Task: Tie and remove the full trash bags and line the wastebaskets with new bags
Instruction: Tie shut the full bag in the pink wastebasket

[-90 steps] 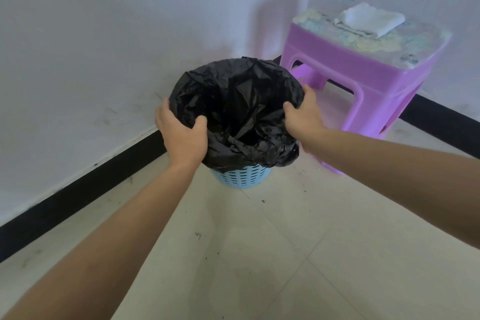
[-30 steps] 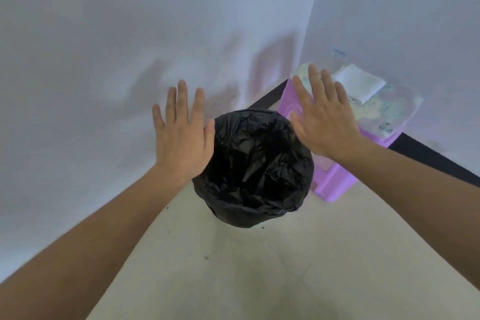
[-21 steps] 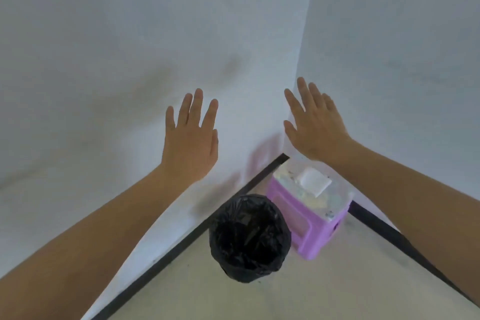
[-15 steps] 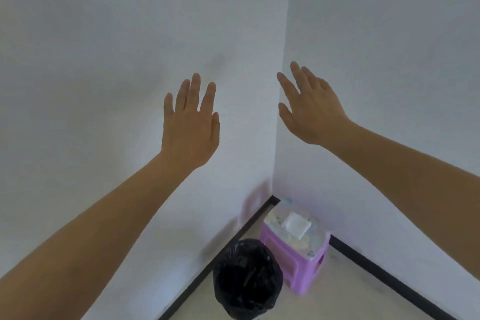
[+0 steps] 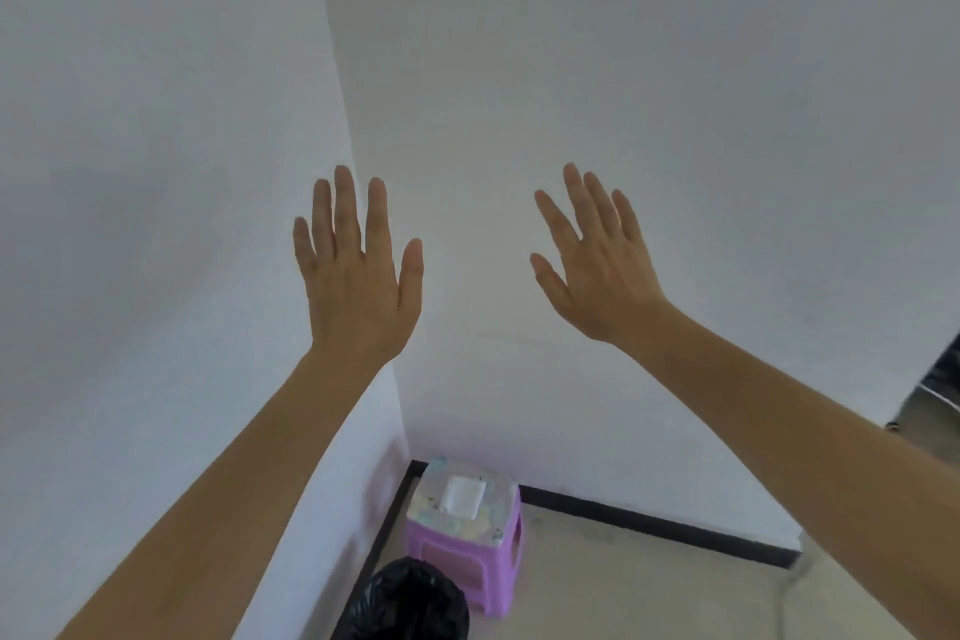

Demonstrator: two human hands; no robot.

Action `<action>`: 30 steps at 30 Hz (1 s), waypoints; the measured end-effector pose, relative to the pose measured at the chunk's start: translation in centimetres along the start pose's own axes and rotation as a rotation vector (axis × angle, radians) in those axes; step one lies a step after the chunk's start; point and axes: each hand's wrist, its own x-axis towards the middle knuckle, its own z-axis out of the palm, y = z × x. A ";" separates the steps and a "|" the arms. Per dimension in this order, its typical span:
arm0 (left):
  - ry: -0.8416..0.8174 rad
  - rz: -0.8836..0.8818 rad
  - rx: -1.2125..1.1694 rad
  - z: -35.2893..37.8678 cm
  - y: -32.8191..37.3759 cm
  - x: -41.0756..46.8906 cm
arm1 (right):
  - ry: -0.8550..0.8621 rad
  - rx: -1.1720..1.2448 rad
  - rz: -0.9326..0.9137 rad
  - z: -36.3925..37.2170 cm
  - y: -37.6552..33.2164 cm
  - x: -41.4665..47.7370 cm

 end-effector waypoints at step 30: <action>-0.265 1.336 -1.038 -22.8 103.8 -32.3 | -0.192 -0.881 1.419 -49.9 47.8 -85.9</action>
